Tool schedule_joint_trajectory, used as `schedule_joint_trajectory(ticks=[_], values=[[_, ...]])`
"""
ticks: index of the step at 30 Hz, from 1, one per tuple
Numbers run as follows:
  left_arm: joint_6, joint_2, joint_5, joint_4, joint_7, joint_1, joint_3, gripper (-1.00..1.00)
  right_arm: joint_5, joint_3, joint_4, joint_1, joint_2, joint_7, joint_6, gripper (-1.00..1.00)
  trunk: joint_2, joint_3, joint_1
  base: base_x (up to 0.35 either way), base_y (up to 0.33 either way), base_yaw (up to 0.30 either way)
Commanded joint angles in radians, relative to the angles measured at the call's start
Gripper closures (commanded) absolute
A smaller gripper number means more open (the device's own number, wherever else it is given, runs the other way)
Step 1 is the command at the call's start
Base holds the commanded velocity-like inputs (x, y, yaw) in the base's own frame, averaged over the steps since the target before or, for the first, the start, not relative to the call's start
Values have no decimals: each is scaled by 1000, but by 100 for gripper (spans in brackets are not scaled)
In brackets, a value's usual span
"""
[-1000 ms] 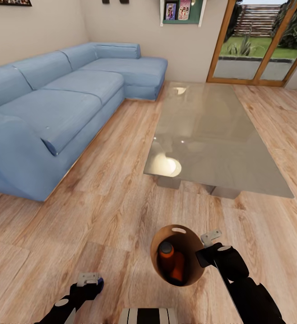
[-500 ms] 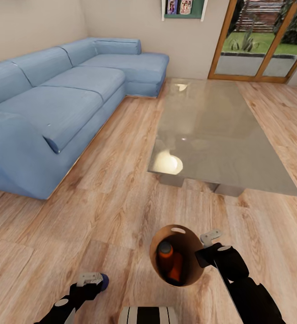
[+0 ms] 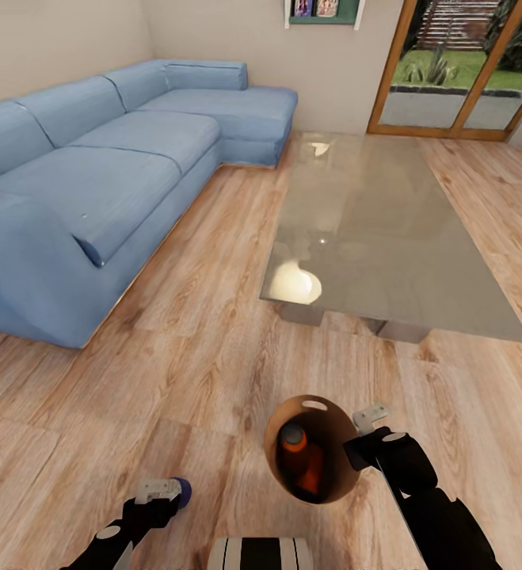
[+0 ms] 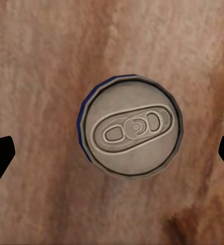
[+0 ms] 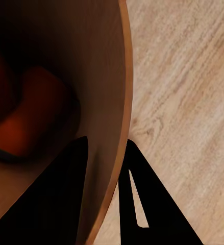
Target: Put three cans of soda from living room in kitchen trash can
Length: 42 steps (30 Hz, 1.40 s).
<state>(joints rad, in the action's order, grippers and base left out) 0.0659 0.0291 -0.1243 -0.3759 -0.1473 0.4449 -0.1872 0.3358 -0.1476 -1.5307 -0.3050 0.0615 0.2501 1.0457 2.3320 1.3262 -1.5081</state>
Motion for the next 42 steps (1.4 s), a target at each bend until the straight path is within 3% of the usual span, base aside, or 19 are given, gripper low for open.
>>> schedule_joint_trajectory(ticks=[1,21,42], values=[[0,0,0,0,0,0,0,-100,-17,0,0,0,0,1,1,100,0,2,0,0,0,0],[0,-1,0,0,0,0,0,-100,-17,0,0,0,0,1,1,100,0,12,0,90,0,-1],[0,-1,0,0,0,0,0,-100,-17,-1,-1,0,0,1,1,100,0,45,0,0,0,-60]])
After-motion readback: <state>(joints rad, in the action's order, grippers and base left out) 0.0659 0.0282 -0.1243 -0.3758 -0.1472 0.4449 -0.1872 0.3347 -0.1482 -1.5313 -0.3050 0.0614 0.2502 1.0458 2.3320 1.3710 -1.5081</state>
